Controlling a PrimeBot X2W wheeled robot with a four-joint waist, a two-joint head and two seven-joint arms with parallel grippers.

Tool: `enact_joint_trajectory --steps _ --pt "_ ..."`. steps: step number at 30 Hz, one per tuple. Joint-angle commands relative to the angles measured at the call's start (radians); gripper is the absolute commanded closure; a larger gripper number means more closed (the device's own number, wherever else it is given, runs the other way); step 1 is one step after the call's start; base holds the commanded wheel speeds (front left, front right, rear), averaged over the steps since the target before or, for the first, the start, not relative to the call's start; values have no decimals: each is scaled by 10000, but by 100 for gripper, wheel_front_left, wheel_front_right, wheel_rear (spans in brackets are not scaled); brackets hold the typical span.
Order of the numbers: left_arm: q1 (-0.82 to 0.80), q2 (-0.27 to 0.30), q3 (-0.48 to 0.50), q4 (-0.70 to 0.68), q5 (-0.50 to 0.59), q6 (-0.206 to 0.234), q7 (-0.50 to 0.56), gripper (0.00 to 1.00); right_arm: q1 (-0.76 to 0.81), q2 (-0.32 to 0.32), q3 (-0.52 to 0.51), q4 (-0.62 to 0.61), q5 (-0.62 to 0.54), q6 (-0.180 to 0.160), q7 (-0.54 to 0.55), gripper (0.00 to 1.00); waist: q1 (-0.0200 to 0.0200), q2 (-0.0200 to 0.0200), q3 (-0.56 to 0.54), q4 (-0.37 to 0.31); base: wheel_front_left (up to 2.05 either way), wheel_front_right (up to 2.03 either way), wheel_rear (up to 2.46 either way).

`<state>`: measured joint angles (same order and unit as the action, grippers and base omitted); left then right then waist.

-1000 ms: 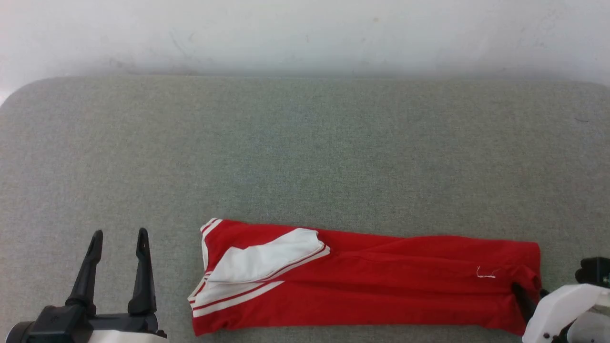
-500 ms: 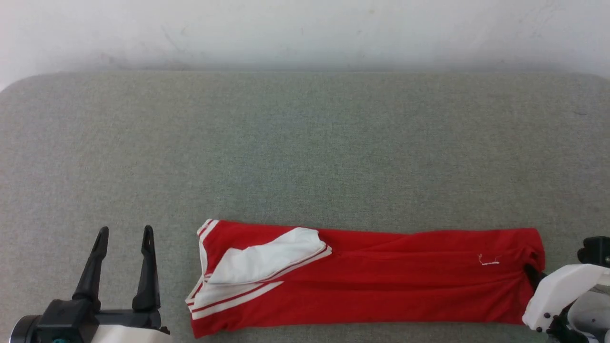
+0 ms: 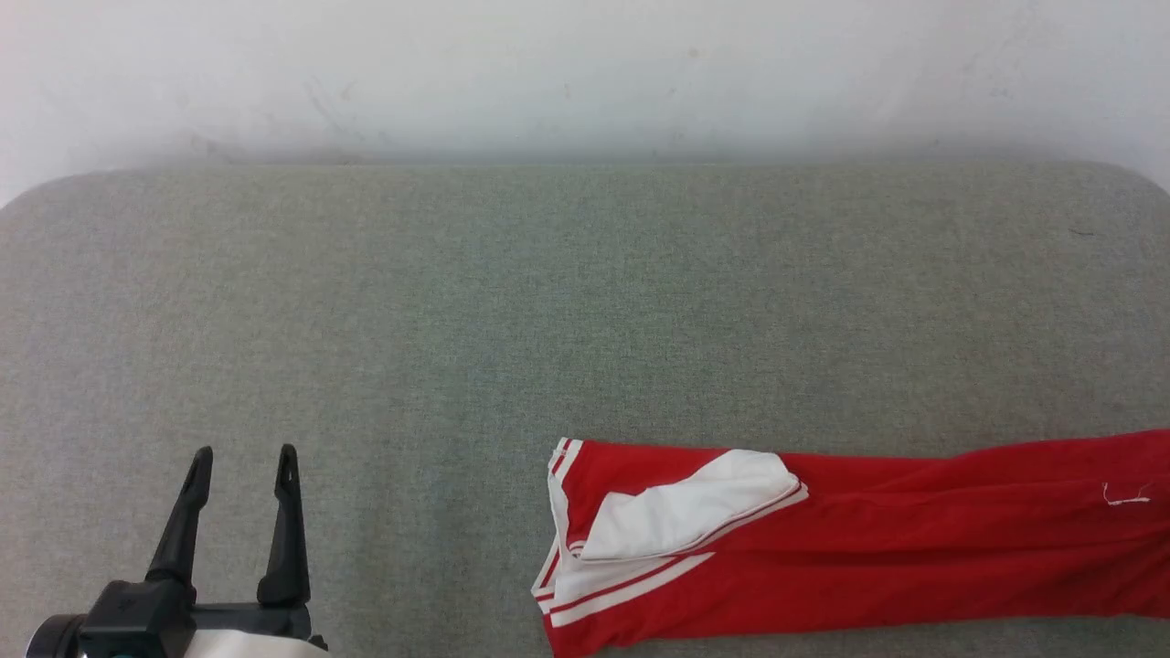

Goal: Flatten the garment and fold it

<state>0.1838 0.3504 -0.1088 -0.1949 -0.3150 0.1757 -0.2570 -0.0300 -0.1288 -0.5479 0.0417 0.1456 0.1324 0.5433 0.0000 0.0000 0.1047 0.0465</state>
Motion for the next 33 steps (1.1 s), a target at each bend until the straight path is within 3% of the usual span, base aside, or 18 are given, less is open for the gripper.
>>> enact_joint_trajectory --steps 1,8,19,25,33 --pt "103 -15 15 58 41 -23 -47 0 111 27 16 -138 -27 -17 41 100 0 0 -54 -19 0 0 0" --pt "169 -92 -69 205 -19 9 -47 0 720 454 1312 -1116 1114 -17 697 100 0 0 -405 -54 0 0 0" --pt "359 -132 -188 299 -88 65 1 0 1173 699 4849 -2560 2465 -17 1695 100 0 0 -880 56 0 0 0" --pt "338 -139 -282 307 -125 61 65 0 334 759 6619 -2044 2830 -17 1526 100 0 0 -882 251 0 0 0" --pt "95 -188 -505 425 -163 -50 97 0 -999 782 8450 -179 3057 -17 892 100 0 0 -635 713 0 0 0"
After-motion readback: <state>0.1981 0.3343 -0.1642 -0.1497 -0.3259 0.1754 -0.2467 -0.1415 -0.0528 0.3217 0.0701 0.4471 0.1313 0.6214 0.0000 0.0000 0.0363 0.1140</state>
